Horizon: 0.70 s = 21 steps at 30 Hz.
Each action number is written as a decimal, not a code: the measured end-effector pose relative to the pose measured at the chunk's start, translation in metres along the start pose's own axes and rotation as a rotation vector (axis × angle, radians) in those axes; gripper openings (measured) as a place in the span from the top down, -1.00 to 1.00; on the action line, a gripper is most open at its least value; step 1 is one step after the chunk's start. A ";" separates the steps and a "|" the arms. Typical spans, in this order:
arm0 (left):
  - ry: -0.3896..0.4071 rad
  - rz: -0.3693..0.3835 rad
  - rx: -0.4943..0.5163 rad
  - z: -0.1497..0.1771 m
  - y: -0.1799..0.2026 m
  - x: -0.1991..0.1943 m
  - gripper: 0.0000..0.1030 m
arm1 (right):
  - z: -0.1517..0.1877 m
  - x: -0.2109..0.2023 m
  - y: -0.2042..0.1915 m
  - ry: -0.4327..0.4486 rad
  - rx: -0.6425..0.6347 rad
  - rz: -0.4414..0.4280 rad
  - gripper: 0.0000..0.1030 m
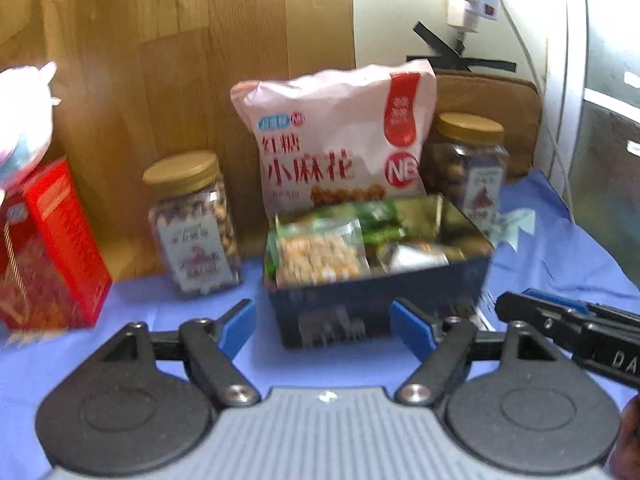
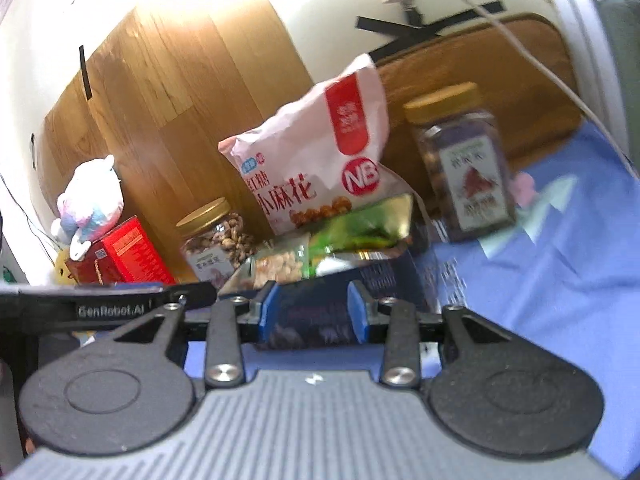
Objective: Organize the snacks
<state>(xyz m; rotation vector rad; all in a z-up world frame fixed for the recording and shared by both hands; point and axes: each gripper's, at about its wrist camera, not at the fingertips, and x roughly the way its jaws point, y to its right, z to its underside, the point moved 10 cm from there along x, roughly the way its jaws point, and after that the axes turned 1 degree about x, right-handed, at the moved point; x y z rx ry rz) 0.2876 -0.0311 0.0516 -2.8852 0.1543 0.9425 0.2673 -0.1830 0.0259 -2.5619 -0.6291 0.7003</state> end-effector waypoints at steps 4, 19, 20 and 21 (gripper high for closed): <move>-0.006 -0.015 0.004 0.030 0.006 -0.023 -0.88 | 0.023 -0.026 0.005 -0.015 0.060 0.012 0.17; -0.140 -0.082 -0.050 0.119 -0.001 -0.067 -0.99 | 0.071 -0.070 -0.011 -0.078 0.078 0.032 0.02; -0.140 -0.087 -0.056 0.121 -0.003 -0.069 -0.99 | 0.072 -0.071 -0.012 -0.079 0.077 0.029 0.02; -0.138 -0.092 -0.060 0.123 -0.006 -0.071 -0.99 | 0.073 -0.073 -0.015 -0.079 0.074 0.026 0.02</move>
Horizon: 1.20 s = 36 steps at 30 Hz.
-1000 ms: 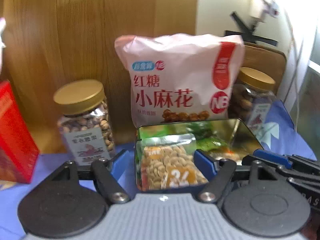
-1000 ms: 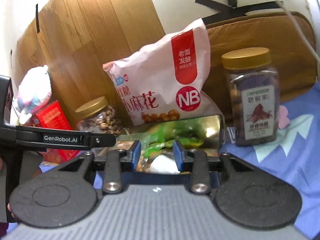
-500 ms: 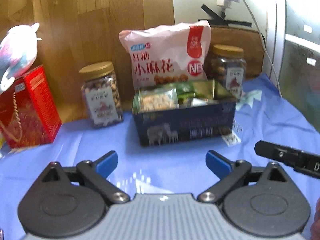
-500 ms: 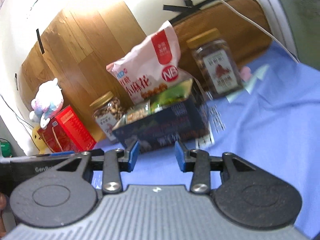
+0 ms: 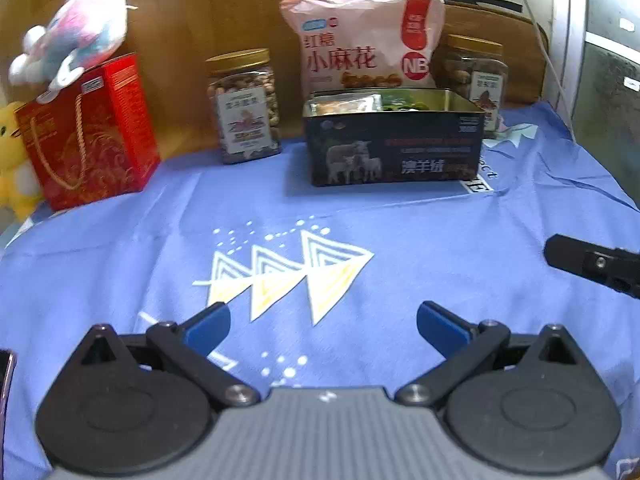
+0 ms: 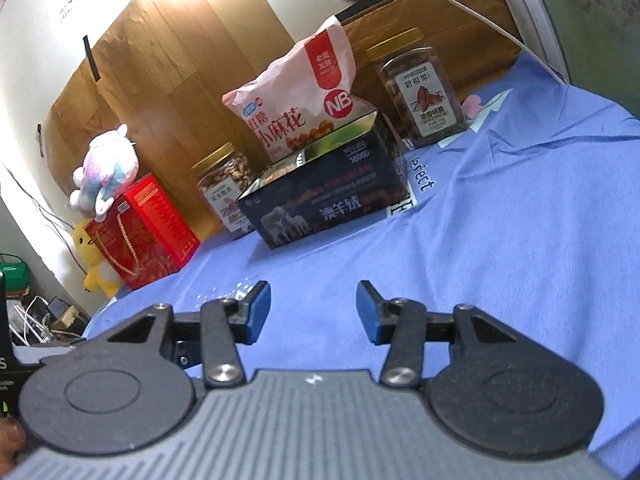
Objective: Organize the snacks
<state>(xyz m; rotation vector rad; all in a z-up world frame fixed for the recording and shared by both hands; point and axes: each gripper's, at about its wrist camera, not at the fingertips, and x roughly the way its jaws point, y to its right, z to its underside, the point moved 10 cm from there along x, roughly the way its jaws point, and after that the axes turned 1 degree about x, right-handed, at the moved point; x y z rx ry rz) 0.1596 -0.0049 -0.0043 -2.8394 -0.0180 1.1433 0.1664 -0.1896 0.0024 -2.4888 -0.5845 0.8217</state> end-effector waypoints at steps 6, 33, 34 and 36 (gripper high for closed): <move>0.011 -0.025 -0.007 0.008 -0.011 -0.009 -1.00 | 0.002 -0.008 -0.011 0.009 -0.015 -0.014 0.02; 0.063 -0.023 0.042 0.016 -0.008 -0.035 -1.00 | 0.007 -0.017 -0.025 0.004 -0.058 -0.008 -0.04; 0.064 -0.027 0.045 0.016 -0.007 -0.035 -1.00 | 0.007 -0.018 -0.025 0.003 -0.057 -0.009 -0.04; 0.064 -0.027 0.048 0.016 -0.007 -0.036 -1.00 | 0.008 -0.019 -0.025 0.001 -0.058 -0.010 -0.04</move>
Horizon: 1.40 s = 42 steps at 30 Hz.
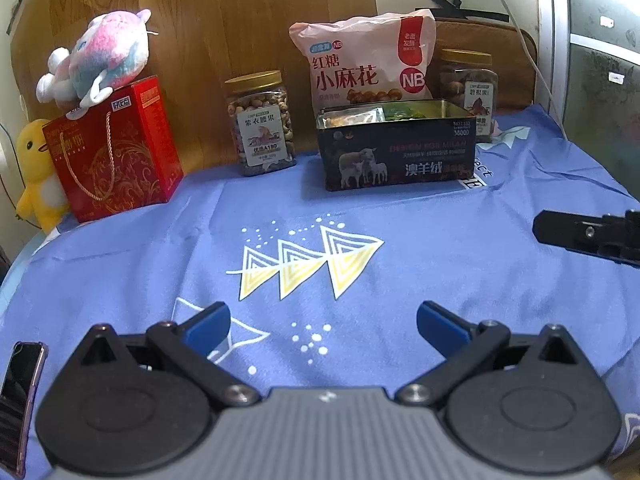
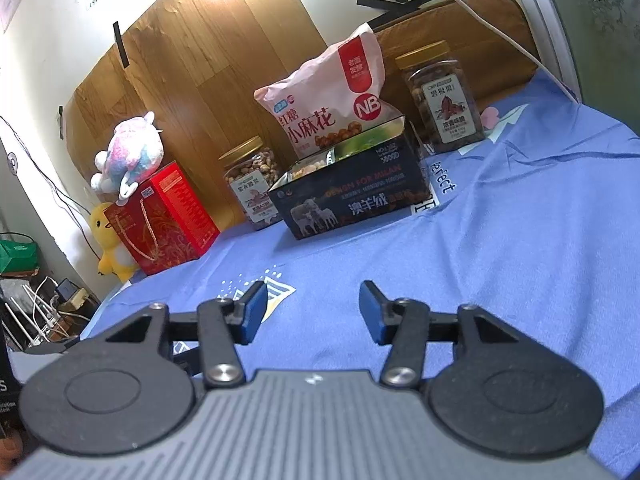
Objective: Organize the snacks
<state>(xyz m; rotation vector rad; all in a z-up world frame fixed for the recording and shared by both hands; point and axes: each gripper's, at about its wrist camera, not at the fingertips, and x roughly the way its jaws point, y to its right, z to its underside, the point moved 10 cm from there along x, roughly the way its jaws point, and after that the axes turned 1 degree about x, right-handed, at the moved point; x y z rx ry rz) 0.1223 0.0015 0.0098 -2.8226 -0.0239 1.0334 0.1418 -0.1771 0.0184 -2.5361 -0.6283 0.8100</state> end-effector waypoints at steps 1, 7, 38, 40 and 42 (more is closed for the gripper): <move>-0.001 0.000 0.001 0.000 0.000 -0.001 -0.99 | 0.000 0.000 0.000 -0.001 0.000 0.000 -0.04; -0.007 -0.004 0.010 0.002 0.002 -0.002 -1.00 | 0.002 -0.003 0.001 -0.005 0.007 0.002 -0.05; -0.091 -0.051 0.014 0.027 -0.003 0.010 -1.00 | 0.018 -0.001 0.008 -0.027 0.052 -0.017 -0.12; -0.090 -0.059 0.015 0.026 -0.004 0.011 -0.99 | 0.018 -0.001 0.008 -0.024 0.049 -0.018 -0.12; -0.089 -0.065 0.016 0.026 -0.005 0.011 -1.00 | 0.019 -0.001 0.007 -0.023 0.045 -0.018 -0.12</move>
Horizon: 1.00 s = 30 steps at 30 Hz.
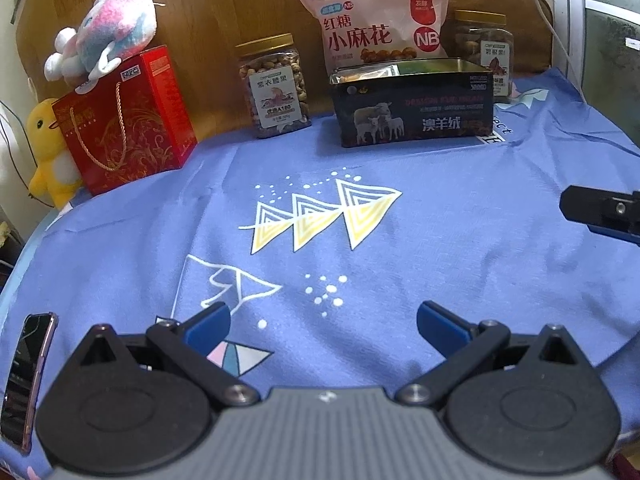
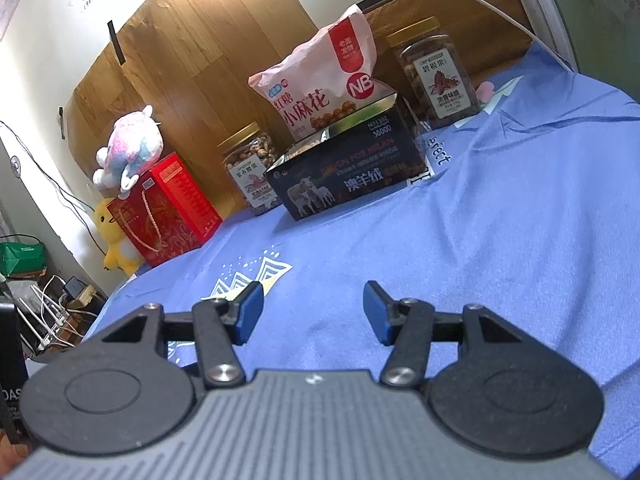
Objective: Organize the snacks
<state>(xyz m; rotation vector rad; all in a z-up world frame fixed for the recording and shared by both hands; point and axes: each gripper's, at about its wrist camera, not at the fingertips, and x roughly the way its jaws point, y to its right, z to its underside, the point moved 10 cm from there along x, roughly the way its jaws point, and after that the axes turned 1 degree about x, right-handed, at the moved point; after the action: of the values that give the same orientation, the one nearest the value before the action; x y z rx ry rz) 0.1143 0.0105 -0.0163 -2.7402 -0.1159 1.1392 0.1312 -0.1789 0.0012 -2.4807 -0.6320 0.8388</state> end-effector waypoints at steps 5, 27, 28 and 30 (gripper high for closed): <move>0.021 -0.038 0.018 -0.003 -0.004 -0.002 -1.00 | 0.001 0.000 -0.001 0.002 -0.007 0.001 -0.13; 0.058 -0.099 0.029 -0.009 -0.016 -0.005 -1.00 | 0.002 0.000 -0.001 0.001 -0.007 0.000 -0.13; 0.057 -0.097 0.027 -0.009 -0.016 -0.004 -1.00 | 0.002 0.000 -0.001 0.001 -0.007 -0.001 -0.13; 0.056 -0.097 0.026 -0.008 -0.016 -0.004 -0.99 | 0.002 0.000 -0.001 0.002 -0.008 0.000 -0.13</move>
<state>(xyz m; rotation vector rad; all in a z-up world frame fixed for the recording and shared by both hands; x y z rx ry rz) 0.1168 0.0250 -0.0045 -2.7087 -0.2230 1.0313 0.1296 -0.1773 0.0005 -2.4880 -0.6359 0.8354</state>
